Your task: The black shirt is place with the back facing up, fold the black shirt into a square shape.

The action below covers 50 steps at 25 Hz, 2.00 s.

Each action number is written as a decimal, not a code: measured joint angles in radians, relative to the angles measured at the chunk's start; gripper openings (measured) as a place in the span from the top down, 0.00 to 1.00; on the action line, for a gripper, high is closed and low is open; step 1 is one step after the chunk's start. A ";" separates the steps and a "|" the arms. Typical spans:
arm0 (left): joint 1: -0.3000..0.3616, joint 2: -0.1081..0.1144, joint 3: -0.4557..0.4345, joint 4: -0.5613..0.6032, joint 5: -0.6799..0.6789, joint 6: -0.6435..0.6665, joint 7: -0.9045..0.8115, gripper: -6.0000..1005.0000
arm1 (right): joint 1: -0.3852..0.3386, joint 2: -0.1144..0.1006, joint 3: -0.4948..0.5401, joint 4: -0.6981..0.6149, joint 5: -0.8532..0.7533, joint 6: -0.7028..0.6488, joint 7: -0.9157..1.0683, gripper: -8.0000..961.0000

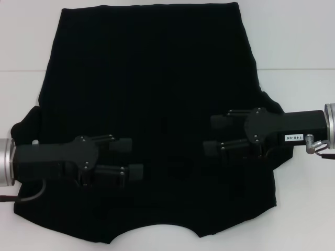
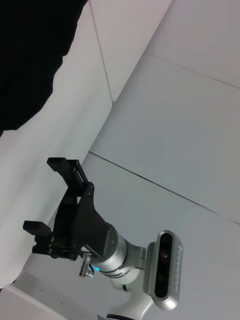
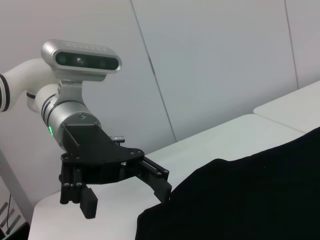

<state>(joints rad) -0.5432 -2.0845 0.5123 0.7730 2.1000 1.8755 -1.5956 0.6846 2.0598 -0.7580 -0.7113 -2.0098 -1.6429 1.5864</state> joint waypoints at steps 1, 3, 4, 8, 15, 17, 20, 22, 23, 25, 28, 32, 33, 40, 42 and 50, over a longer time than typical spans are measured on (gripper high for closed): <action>0.000 0.000 0.000 0.000 0.000 0.000 0.000 0.06 | 0.000 0.000 0.000 0.000 0.000 0.000 0.000 0.08; -0.001 0.001 0.000 0.000 0.000 0.000 0.000 0.06 | 0.000 0.000 0.000 0.000 0.000 0.000 0.000 0.08; -0.001 0.001 0.000 0.000 0.000 0.000 0.000 0.06 | 0.000 0.000 0.000 0.001 0.000 0.000 0.000 0.08; -0.001 0.001 0.000 0.000 0.000 -0.001 0.000 0.07 | -0.001 0.000 0.000 0.001 0.000 0.000 0.000 0.08; -0.002 0.001 -0.005 0.000 -0.001 -0.006 -0.007 0.07 | 0.001 0.002 0.000 0.001 0.001 0.000 0.000 0.08; 0.000 0.001 -0.017 0.000 -0.003 -0.034 -0.026 0.07 | 0.003 0.004 0.000 0.001 0.002 0.000 0.000 0.08; 0.004 0.001 -0.057 -0.002 -0.004 -0.140 -0.085 0.08 | 0.005 0.008 0.000 0.001 0.002 0.011 0.000 0.08; 0.008 0.004 -0.077 -0.009 -0.002 -0.232 -0.126 0.08 | 0.007 0.010 -0.001 0.003 0.002 0.023 0.000 0.08; 0.010 0.006 -0.084 -0.011 0.001 -0.272 -0.143 0.08 | 0.008 0.010 -0.001 0.005 0.002 0.028 0.000 0.08; 0.013 0.009 -0.104 -0.008 0.014 -0.333 -0.179 0.08 | 0.011 0.012 -0.001 0.008 0.002 0.033 0.000 0.08; 0.015 0.014 -0.136 0.002 0.058 -0.417 -0.254 0.09 | 0.013 0.017 0.000 0.010 0.007 0.039 0.000 0.08; 0.016 0.021 -0.169 0.029 0.154 -0.518 -0.372 0.09 | 0.019 0.022 0.006 0.012 0.009 0.048 0.007 0.08; 0.018 0.021 -0.176 0.040 0.173 -0.528 -0.392 0.09 | 0.022 0.023 0.006 0.012 0.010 0.051 0.009 0.08; 0.035 0.025 -0.191 0.127 0.287 -0.529 -0.510 0.10 | 0.040 0.026 0.006 0.019 0.015 0.071 0.015 0.08; 0.037 0.027 -0.191 0.146 0.321 -0.527 -0.534 0.10 | 0.041 0.026 0.006 0.023 0.019 0.076 0.015 0.08; 0.037 0.030 -0.191 0.167 0.456 -0.531 -0.597 0.11 | 0.041 0.026 0.006 0.027 0.023 0.082 0.015 0.08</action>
<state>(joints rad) -0.5059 -2.0541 0.3209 0.9397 2.5558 1.3443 -2.1926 0.7257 2.0859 -0.7516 -0.6841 -1.9867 -1.5613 1.6014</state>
